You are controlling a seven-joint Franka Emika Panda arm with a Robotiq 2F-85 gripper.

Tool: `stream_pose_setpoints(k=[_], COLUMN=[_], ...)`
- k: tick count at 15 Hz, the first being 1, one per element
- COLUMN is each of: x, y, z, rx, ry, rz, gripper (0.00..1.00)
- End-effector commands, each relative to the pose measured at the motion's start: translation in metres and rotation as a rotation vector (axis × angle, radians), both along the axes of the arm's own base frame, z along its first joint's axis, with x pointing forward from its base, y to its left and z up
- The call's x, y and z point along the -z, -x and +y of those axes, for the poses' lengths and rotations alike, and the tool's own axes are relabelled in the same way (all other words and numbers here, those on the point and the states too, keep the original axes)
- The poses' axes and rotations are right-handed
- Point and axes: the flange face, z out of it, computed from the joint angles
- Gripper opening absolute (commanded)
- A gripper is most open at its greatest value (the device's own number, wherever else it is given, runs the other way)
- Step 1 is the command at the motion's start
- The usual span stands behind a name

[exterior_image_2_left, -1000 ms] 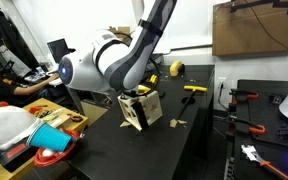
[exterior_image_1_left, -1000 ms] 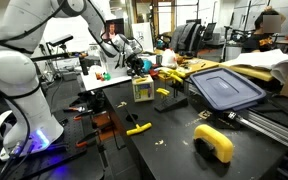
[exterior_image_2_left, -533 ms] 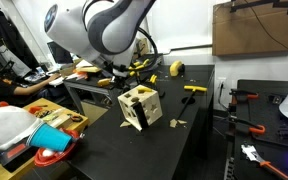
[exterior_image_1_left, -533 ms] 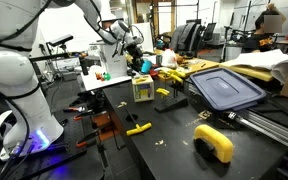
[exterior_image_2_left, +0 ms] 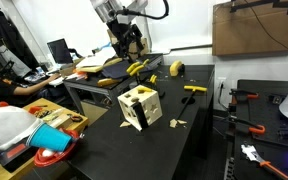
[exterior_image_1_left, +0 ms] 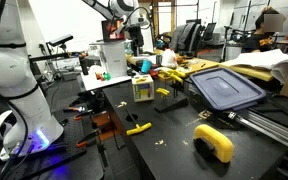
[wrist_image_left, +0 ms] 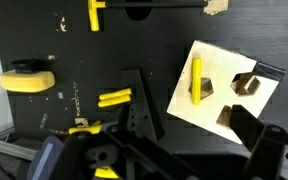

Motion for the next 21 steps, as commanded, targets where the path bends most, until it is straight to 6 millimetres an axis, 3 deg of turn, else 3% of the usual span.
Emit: stream_pose_setpoints(k=[1, 3, 4, 14, 21], x=[-0.023, -0.03, -0.021, -0.017, 0.027], y=[0.019, 0.025, 0.009, 0.009, -0.015], z=[-0.034, -0.049, -0.038, -0.039, -0.046], rx=[0.005, 0.009, 0.021, 0.02, -0.001], ry=[-0.118, -0.16, -0.118, -0.119, -0.213], rz=[0.016, 0.024, 0.026, 0.035, 0.055], gripper=[1.0, 1.0, 1.0, 1.0, 1.0])
